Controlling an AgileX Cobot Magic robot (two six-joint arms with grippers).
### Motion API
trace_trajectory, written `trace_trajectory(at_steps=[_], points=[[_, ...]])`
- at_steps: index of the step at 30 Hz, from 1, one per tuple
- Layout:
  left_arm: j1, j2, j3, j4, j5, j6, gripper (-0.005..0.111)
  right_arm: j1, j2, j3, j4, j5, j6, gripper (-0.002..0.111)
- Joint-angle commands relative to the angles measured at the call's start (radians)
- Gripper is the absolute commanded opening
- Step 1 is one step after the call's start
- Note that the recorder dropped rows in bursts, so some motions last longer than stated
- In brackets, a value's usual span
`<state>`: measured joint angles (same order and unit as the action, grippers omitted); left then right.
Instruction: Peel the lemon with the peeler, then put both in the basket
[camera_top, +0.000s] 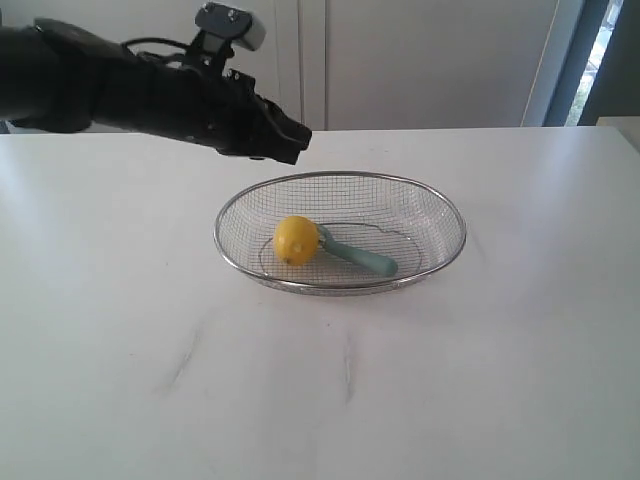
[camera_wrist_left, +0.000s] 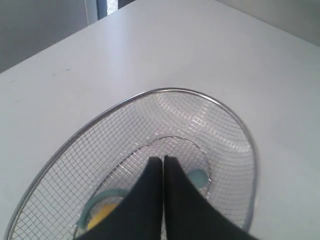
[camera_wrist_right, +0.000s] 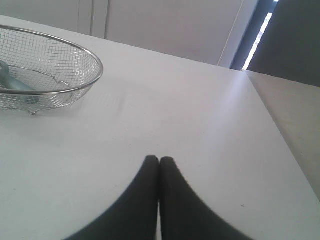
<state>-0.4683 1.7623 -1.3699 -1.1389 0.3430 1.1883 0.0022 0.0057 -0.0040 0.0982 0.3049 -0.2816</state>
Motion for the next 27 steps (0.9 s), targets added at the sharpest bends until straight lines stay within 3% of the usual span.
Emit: trace_trajectory(at_steps=[1, 6, 8, 16, 24, 27], points=[[-0.003, -0.113, -0.006, 0.261, 0.163, -0.255, 0.000, -0.002, -0.006, 0.004, 0.004, -0.015, -0.001, 0.000], [-0.003, -0.224, -0.002, 0.645, 0.312, -0.598, 0.000, -0.002, -0.006, 0.004, 0.004, -0.015, -0.001, 0.000], [-0.003, -0.288, 0.021, 0.723, 0.333, -0.674, 0.000, -0.002, -0.006, 0.004, 0.004, -0.015, -0.001, 0.000], [-0.003, -0.644, 0.216, 0.764, 0.331, -0.758, 0.000, -0.002, -0.006, 0.004, 0.004, -0.015, -0.001, 0.000], [-0.003, -1.054, 0.406, 0.939, 0.343, -0.984, 0.000, -0.002, -0.006, 0.004, 0.004, -0.015, -0.001, 0.000], [-0.003, -1.199, 0.441, 0.957, 0.365, -0.992, 0.000, -0.002, -0.006, 0.004, 0.004, -0.015, -0.001, 0.000]])
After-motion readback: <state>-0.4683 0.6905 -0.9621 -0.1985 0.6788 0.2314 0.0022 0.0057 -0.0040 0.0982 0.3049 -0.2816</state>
